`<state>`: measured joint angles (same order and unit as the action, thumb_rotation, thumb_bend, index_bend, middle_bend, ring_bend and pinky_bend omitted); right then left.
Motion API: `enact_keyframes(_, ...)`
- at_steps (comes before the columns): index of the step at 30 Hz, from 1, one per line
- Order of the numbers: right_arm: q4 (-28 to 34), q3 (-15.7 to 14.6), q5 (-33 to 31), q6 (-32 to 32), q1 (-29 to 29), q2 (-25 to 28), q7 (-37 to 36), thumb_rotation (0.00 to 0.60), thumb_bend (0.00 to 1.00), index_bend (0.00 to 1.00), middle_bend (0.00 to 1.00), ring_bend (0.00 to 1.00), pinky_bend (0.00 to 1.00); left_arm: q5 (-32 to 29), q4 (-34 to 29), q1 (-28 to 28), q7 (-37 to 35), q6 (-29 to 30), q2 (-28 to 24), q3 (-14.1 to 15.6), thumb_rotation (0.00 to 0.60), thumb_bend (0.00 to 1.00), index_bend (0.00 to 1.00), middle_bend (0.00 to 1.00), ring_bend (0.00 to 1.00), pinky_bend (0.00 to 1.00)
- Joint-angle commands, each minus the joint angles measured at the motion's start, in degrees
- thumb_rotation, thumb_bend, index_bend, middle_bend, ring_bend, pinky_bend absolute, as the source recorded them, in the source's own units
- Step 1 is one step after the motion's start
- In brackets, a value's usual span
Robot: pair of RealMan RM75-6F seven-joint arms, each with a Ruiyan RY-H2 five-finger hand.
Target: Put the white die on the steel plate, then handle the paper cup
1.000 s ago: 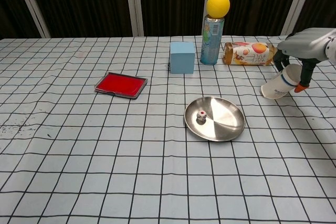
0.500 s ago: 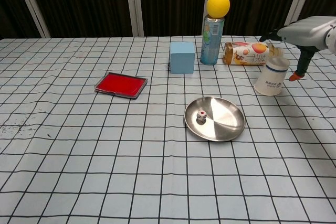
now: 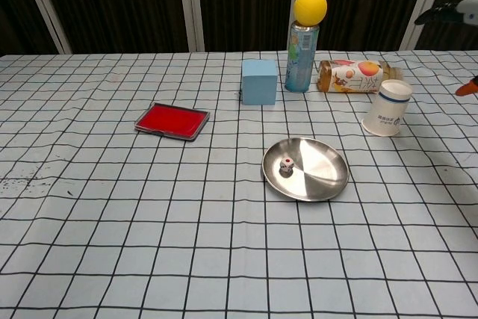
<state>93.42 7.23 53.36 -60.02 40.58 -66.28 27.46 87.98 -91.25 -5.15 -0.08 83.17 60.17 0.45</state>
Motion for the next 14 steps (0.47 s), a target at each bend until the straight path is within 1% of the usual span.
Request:
enact_keyframes(1,12.2,-3.53,11.65,-20.3,-14.54,6.18,-9.7,0.6,0.18,0.0,0.06,0.06,0.0,0.28,0.07,0.3,-1.02,0.63,-0.3,0.02,0.6,0.29,0.3,0.0,0.0,0.02)
enact_keyframes(2,12.79,-4.83,14.04,-23.31,-16.77,6.18,-10.47,0.6,0.18,0.0,0.08,0.06,0.0,0.36,0.1,0.39,-1.29,0.75,-0.38,0.08,0.6,0.29,0.3,0.0,0.0,0.02)
enact_keyframes(4,13.52,-8.56,18.0,-28.62,-21.91,6.22,-11.14,0.6,0.18,0.0,0.08,0.06,0.0,0.81,0.17,0.57,-1.98,1.18,-0.56,0.22,0.6,0.29,0.29,0.0,0.0,0.02)
enact_keyframes(6,14.04,-11.66,19.82,-31.17,-25.87,6.29,-11.21,0.6,0.18,0.0,0.08,0.06,0.0,1.31,0.37,0.75,-2.62,1.75,-0.62,0.3,0.6,0.29,0.28,0.0,0.0,0.02)
enact_keyframes(8,13.92,-13.0,20.81,-32.93,-28.47,5.89,-12.33,0.6,0.18,0.0,0.08,0.06,0.0,1.62,0.54,0.86,-3.12,2.09,-0.66,0.36,0.6,0.29,0.28,0.0,0.0,0.02)
enact_keyframes(10,12.29,-13.97,22.35,-34.56,-30.76,5.05,-13.23,0.6,0.18,0.01,0.08,0.06,0.0,1.9,0.74,1.01,-3.71,2.43,-0.77,0.44,0.6,0.29,0.28,0.0,0.0,0.02)
enact_keyframes(13,10.75,-14.44,23.15,-34.4,-32.14,4.59,-12.4,0.6,0.18,0.04,0.08,0.05,0.0,2.1,1.32,1.21,-4.58,3.22,-0.74,0.23,0.6,0.29,0.27,0.0,0.0,0.02)
enact_keyframes(14,10.35,-14.11,23.2,-34.98,-32.38,4.5,-11.33,0.6,0.18,0.05,0.08,0.04,0.0,1.87,1.47,1.2,-5.18,3.24,-0.78,0.07,0.6,0.29,0.27,0.0,0.0,0.02)
